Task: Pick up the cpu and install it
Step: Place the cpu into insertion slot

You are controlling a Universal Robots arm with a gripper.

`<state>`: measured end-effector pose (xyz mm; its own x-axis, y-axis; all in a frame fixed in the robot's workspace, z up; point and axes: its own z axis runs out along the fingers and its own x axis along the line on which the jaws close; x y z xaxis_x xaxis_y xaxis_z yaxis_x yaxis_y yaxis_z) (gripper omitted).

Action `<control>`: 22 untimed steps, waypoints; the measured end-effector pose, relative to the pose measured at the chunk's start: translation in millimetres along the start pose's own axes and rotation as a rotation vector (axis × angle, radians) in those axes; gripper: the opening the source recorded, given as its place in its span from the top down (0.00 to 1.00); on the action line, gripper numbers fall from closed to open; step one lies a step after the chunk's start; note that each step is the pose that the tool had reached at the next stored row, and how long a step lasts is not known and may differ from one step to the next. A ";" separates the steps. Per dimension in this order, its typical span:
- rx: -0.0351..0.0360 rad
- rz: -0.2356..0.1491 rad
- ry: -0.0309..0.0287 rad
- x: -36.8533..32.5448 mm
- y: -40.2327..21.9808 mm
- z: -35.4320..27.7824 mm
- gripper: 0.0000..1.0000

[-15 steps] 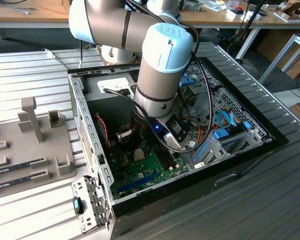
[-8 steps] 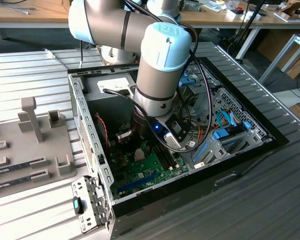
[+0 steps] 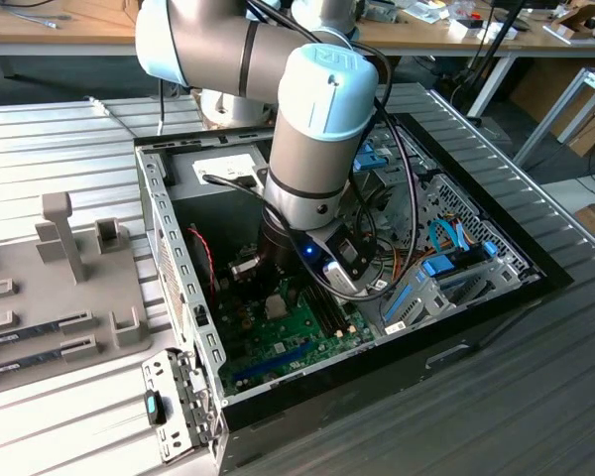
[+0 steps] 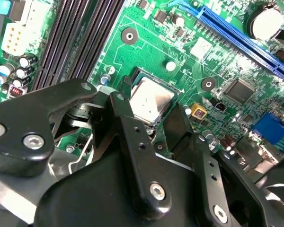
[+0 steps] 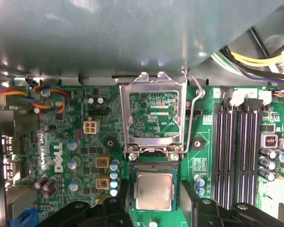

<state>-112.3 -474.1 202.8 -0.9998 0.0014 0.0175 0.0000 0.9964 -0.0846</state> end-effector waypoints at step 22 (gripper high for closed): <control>-0.0016 0.000 0.0002 2.1 -2.7 6.4 0.55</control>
<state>-114.5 -477.4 196.7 -0.9998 0.0014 0.0177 0.0000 0.9966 -0.0829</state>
